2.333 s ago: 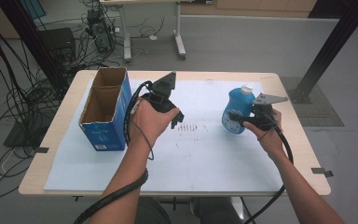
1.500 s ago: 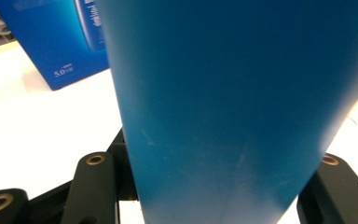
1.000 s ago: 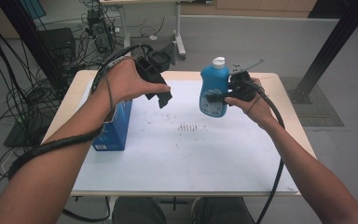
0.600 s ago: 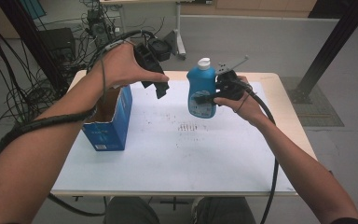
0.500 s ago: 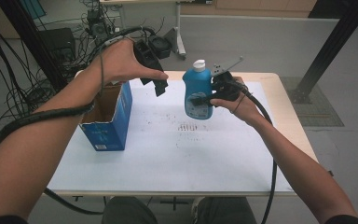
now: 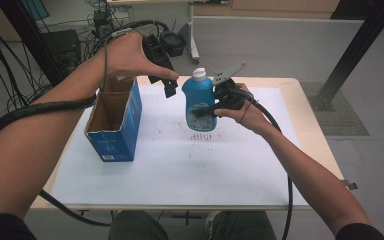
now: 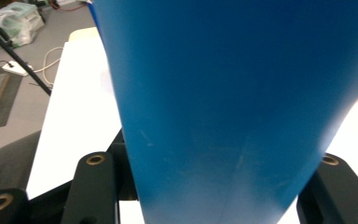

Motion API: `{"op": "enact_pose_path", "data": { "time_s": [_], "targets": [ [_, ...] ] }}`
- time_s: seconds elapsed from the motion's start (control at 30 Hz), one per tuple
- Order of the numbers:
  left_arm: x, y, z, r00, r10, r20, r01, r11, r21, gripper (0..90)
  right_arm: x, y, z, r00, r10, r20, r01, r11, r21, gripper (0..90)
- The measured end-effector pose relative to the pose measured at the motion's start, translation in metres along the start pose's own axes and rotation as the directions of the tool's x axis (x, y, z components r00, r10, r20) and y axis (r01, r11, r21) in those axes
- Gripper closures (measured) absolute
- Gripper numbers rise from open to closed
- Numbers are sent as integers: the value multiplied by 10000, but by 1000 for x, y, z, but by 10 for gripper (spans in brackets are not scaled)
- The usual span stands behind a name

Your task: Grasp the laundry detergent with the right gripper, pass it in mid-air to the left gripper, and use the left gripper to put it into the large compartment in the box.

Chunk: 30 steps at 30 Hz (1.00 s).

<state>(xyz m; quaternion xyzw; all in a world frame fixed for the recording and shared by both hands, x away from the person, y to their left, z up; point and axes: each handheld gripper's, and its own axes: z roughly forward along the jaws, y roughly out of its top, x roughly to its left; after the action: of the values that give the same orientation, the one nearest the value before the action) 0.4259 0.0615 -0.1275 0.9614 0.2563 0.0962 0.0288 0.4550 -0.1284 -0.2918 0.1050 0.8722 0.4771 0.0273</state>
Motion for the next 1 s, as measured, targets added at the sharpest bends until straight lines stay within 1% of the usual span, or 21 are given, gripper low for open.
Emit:
{"op": "enact_pose_path", "data": {
  "time_s": [0.1, 0.2, 0.37, 0.43, 0.47, 0.63, 0.77, 0.83, 1.0],
  "targets": [
    [-2, 1, -1, 9998, 203, 55, -203, 9998, -25, 62, 5, 3, 5, 9996, -180, -198, 179, 9998, -65, 441],
    [-5, 2, -3, 9988, 478, 140, -478, 9988, -58, 62, 7, 5, 8, 9993, -234, -285, 233, 9997, -49, 442],
    [-7, 4, -7, 9975, 688, 168, -687, 9976, -27, 62, 13, 6, 13, 9979, -399, -520, 396, 9992, -66, 442],
    [-8, 5, -7, 9968, 764, 229, -764, 9971, -34, 62, 16, 8, 16, 9969, -481, -625, 472, 9988, -149, 442],
    [-9, 6, -7, 9959, 881, 219, -881, 9961, -7, 62, 17, 8, 16, 9966, -496, -654, 485, 9987, -175, 442],
    [-11, 9, -7, 9938, 1064, 336, -1066, 9943, 40, 62, 22, 9, 18, 9950, -603, -799, 583, 9979, -267, 442],
    [-12, 10, -6, 9928, 1128, 394, -1130, 9936, 36, 62, 25, 11, 18, 9938, -684, -877, 656, 9973, -342, 442],
    [-14, 11, -5, 9910, 1247, 495, -1253, 9921, 76, 62, 28, 12, 18, 9925, -750, -962, 713, 9966, -419, 442],
    [-17, 13, -4, 9883, 1401, 605, -1410, 9900, 104, 62, 32, 13, 18, 9908, -852, -1056, 803, 9955, -496, 442]
  ]
}}
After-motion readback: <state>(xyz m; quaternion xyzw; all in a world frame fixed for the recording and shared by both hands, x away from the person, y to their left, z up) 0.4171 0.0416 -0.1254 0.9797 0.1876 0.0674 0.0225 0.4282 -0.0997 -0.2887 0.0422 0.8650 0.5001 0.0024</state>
